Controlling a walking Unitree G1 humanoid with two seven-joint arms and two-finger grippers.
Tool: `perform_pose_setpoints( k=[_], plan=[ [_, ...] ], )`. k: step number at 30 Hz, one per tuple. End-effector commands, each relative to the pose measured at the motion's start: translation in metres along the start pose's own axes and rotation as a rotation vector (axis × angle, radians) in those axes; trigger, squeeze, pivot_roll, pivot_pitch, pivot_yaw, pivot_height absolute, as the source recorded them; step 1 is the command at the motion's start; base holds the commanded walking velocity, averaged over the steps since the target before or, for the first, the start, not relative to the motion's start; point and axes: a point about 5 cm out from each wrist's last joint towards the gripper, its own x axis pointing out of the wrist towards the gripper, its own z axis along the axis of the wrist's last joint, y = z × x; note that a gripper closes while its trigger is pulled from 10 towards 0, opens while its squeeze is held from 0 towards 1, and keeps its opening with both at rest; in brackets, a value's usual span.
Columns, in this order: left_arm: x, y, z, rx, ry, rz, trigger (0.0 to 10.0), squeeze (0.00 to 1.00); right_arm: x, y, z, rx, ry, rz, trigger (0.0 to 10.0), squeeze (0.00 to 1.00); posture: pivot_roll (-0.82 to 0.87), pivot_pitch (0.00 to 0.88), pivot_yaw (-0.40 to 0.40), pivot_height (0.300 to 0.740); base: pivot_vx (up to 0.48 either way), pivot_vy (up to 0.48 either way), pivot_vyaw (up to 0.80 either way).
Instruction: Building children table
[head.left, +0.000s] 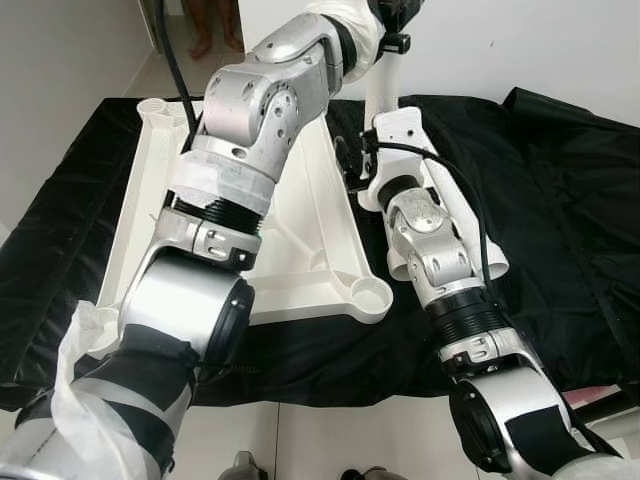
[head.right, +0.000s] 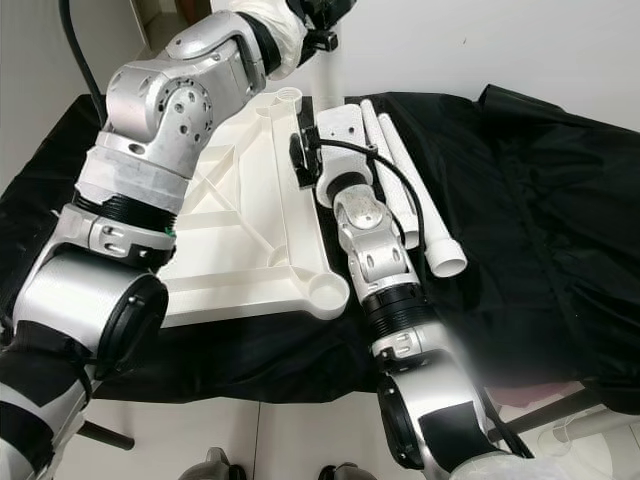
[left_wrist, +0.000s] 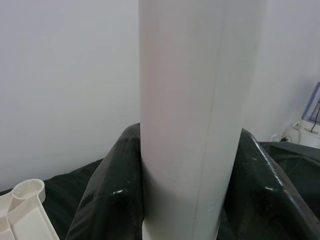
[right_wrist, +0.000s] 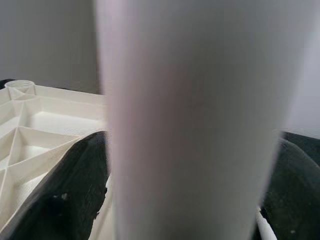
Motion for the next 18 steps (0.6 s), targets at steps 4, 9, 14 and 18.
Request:
perform_pose_setpoints(
  k=[4,9,14,18],
  plan=[
    [0.0007,-0.0050,0.0093,0.031,-0.051,-0.007,10.0,0.00,0.0029,0.0032,-0.0015,-0.008,0.011,-0.007,7.6,0.00,-0.06,0.079,0.032,0.740,0.000,0.000,0.00],
    [0.0009,-0.0052,0.0102,0.033,-0.055,-0.004,10.0,0.00,0.0038,0.0041,-0.0026,-0.007,0.016,-0.008,5.7,0.00,-0.06,0.079,0.032,0.740,0.000,0.000,0.00],
    [0.0013,-0.0065,0.0106,0.038,-0.058,-0.005,10.0,0.00,0.0051,0.0055,-0.0028,-0.012,0.014,0.002,4.1,0.00,-0.05,0.077,0.030,0.740,0.000,0.000,0.00],
    [0.0020,-0.0086,0.0096,0.044,-0.056,-0.009,10.0,0.00,0.0063,0.0051,-0.0010,-0.018,0.006,-0.002,1.2,0.00,-0.05,0.075,0.031,0.740,0.000,0.000,0.00]
  ],
)
